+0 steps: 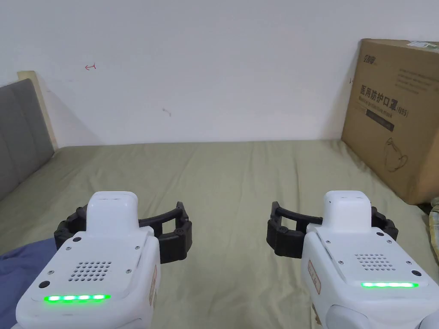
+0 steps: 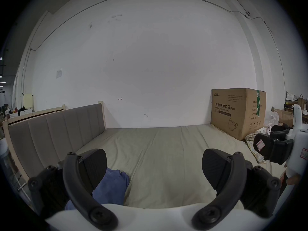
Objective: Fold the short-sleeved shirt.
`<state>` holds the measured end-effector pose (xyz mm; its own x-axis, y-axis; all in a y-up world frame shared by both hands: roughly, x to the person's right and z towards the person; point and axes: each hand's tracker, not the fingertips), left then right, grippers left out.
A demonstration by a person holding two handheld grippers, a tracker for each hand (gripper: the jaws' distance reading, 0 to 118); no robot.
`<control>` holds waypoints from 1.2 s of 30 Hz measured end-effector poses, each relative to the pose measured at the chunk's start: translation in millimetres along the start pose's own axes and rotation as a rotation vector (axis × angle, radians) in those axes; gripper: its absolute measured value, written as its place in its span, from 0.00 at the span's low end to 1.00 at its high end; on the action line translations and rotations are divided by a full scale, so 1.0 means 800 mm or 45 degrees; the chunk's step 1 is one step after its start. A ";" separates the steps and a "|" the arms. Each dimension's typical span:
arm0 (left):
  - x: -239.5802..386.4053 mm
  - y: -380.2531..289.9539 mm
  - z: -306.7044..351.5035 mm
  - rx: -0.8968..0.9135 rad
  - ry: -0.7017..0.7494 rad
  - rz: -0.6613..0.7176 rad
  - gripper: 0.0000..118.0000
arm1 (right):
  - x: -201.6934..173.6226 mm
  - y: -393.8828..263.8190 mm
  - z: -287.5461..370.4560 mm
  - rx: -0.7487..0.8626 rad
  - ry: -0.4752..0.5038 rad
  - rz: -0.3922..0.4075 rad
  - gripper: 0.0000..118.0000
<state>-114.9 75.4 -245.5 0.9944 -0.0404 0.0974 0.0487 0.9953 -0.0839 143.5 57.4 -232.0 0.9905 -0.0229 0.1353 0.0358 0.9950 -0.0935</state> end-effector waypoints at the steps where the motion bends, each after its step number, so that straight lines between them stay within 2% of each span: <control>1: 0.000 0.000 0.000 -0.001 0.001 0.000 0.97 | 0.000 0.000 0.000 -0.008 0.010 -0.003 1.00; 3: 0.000 0.000 0.000 -0.001 0.004 -0.004 0.98 | 0.000 0.000 -0.002 -0.028 0.042 -0.006 1.00; 8: -0.001 0.000 -0.001 -0.007 0.009 -0.004 0.98 | -0.007 -0.001 -0.001 -0.018 0.015 0.046 1.00; 36: 0.000 -0.002 -0.004 -0.025 0.005 -0.031 0.98 | 0.001 -0.003 -0.005 -0.034 -0.007 0.000 1.00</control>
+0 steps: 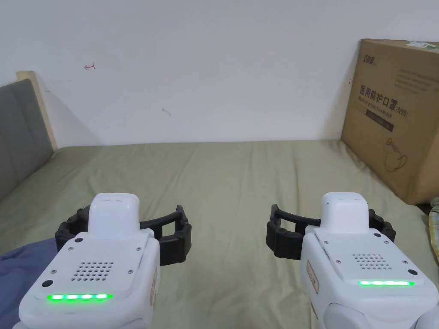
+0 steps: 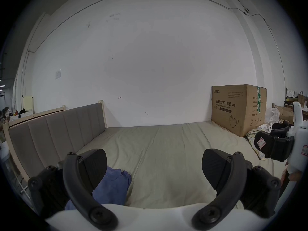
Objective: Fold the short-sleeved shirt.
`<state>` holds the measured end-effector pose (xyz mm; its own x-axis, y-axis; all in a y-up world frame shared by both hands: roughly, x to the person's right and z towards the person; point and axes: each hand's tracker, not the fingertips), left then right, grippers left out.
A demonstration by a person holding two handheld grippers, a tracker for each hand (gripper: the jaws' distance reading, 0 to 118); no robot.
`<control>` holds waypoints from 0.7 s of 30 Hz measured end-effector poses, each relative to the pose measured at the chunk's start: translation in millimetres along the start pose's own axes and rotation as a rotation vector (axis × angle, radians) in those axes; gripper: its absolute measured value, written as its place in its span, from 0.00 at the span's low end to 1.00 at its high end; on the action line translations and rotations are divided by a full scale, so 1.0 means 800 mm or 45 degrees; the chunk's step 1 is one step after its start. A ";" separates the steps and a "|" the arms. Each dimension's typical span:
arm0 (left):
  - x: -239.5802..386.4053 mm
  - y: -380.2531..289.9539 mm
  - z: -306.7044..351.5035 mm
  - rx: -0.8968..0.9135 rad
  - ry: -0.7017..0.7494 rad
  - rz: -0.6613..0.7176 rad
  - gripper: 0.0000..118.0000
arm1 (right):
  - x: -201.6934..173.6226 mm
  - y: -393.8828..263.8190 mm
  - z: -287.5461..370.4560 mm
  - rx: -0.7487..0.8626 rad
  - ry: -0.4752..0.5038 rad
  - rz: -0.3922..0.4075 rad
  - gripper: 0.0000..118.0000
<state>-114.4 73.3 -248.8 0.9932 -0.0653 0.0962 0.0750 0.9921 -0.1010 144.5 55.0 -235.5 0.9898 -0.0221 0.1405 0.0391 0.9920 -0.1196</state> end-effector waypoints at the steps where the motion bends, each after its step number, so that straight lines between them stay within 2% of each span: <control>1: 0.001 0.000 0.000 0.001 0.002 -0.008 0.98 | -0.001 0.000 0.000 0.003 0.005 0.003 1.00; 6: 0.002 0.000 -0.001 -0.002 -0.005 -0.004 0.98 | -0.005 0.001 0.001 0.012 0.000 0.027 1.00; 21: -0.002 -0.001 0.000 -0.010 -0.004 0.030 0.97 | -0.004 -0.001 0.003 0.008 0.004 0.006 1.00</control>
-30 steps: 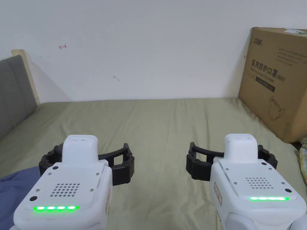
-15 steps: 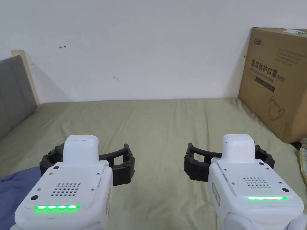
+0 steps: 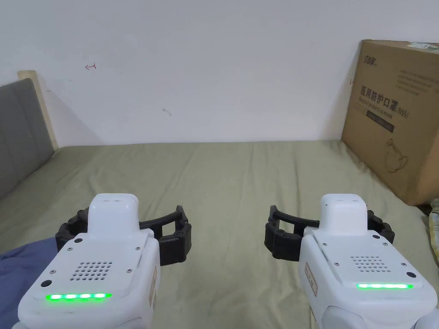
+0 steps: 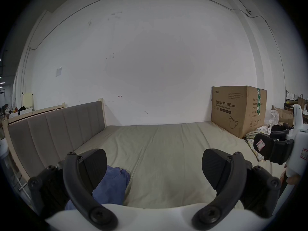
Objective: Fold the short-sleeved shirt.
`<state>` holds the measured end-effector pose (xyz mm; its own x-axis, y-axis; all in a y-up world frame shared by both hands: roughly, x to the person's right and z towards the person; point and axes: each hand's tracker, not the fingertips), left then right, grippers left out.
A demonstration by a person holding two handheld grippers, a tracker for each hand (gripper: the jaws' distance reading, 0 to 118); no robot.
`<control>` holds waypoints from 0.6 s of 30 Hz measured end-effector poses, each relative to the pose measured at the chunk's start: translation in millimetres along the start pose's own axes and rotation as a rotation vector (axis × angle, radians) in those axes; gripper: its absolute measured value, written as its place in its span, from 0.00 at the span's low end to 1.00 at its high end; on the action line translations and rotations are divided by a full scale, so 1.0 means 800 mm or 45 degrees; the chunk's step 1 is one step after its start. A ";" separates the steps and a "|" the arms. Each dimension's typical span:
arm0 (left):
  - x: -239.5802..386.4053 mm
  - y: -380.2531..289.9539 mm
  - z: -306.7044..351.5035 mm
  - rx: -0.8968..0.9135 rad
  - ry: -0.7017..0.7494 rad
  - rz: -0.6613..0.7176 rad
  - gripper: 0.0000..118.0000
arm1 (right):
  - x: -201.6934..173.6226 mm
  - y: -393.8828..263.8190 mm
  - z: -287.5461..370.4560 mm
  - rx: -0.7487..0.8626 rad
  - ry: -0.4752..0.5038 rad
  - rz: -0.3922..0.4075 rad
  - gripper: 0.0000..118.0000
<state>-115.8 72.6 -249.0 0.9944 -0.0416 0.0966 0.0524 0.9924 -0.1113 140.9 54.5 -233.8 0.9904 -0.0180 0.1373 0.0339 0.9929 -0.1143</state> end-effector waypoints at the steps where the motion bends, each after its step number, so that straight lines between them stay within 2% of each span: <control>1: 0.000 0.000 0.000 0.000 0.002 -0.001 0.97 | 0.000 0.000 0.000 -0.002 -0.004 0.002 1.00; 18: 0.000 -0.003 0.000 -0.011 0.026 -0.010 0.97 | -0.002 -0.004 0.000 -0.009 -0.023 0.005 1.00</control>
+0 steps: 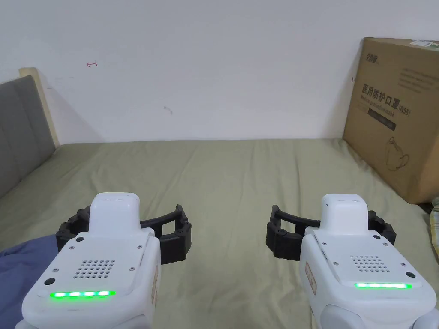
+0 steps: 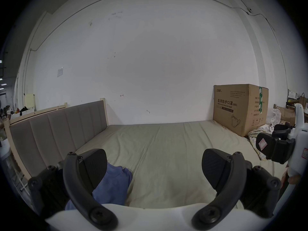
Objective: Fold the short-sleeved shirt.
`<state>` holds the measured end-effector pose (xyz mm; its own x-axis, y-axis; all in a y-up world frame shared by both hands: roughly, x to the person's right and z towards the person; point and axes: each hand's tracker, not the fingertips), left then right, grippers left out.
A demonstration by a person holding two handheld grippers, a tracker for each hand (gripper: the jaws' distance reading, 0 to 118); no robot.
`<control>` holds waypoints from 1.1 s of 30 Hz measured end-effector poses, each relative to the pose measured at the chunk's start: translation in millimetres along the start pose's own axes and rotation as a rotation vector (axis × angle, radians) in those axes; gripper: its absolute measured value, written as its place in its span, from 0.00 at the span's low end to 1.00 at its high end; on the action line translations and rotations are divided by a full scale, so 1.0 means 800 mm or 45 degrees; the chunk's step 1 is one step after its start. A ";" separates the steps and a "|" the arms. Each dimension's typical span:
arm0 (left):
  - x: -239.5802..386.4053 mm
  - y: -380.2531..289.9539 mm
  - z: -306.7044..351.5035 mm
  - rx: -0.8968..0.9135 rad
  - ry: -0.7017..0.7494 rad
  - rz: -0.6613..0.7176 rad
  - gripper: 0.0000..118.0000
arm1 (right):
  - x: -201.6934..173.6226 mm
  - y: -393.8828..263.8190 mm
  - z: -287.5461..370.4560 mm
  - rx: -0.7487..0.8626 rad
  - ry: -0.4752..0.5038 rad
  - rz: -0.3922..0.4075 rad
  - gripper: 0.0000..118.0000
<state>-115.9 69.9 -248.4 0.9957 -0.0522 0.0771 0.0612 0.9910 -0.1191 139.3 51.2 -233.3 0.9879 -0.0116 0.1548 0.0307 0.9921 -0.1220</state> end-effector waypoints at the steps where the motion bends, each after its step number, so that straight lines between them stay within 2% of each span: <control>1: 0.000 -0.001 0.000 -0.002 0.001 -0.005 0.97 | 0.000 0.000 0.000 0.002 -0.004 0.003 1.00; 10: 0.002 -0.001 0.001 0.010 0.016 -0.028 0.96 | 0.003 0.000 -0.001 -0.014 0.005 -0.004 1.00; 11: 0.002 -0.001 0.001 0.009 0.015 -0.029 0.94 | 0.003 0.000 -0.001 -0.014 0.009 -0.007 1.00; 12: 0.002 0.000 0.003 0.008 0.009 -0.026 0.86 | 0.004 0.000 0.001 -0.010 0.017 -0.012 0.96; 13: 0.001 0.002 0.002 -0.021 -0.001 -0.014 0.74 | 0.004 0.000 0.003 -0.003 0.019 -0.018 0.87; 14: -0.001 0.002 0.002 -0.014 -0.021 -0.001 0.57 | 0.003 0.001 0.005 0.008 0.010 -0.028 0.68; 15: -0.003 0.000 0.002 -0.006 -0.029 0.008 0.32 | 0.003 0.002 0.006 0.024 -0.002 -0.040 0.30; 16: -0.001 0.001 0.002 -0.011 -0.014 0.005 0.15 | 0.003 0.003 0.006 0.031 -0.020 -0.041 0.11; 17: 0.002 0.001 0.002 -0.005 0.010 -0.008 0.03 | 0.002 0.003 0.005 0.031 -0.055 -0.033 0.11; 18: 0.004 0.000 0.003 0.009 0.024 -0.021 0.00 | 0.002 0.003 0.005 0.033 -0.074 -0.023 0.07; 20: 0.001 -0.001 0.005 0.047 0.007 -0.034 0.00 | 0.007 0.002 0.008 0.049 -0.034 -0.022 0.01; 22: -0.002 0.001 -0.002 -0.028 -0.080 -0.012 0.00 | 0.006 0.002 0.007 0.046 -0.058 -0.010 0.00; 28: -0.008 0.001 -0.003 -0.019 -0.056 0.011 0.00 | 0.002 0.000 0.000 -0.001 -0.043 -0.012 0.00; 33: -0.031 0.006 0.003 -0.026 -0.006 0.045 0.00 | -0.019 0.011 -0.011 -0.009 0.031 -0.016 0.00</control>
<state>-140.8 76.2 -248.8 0.9969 -0.0166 0.0771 0.0275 0.9895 -0.1420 126.1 58.6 -245.6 0.9908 -0.0273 0.1328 0.0443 0.9909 -0.1273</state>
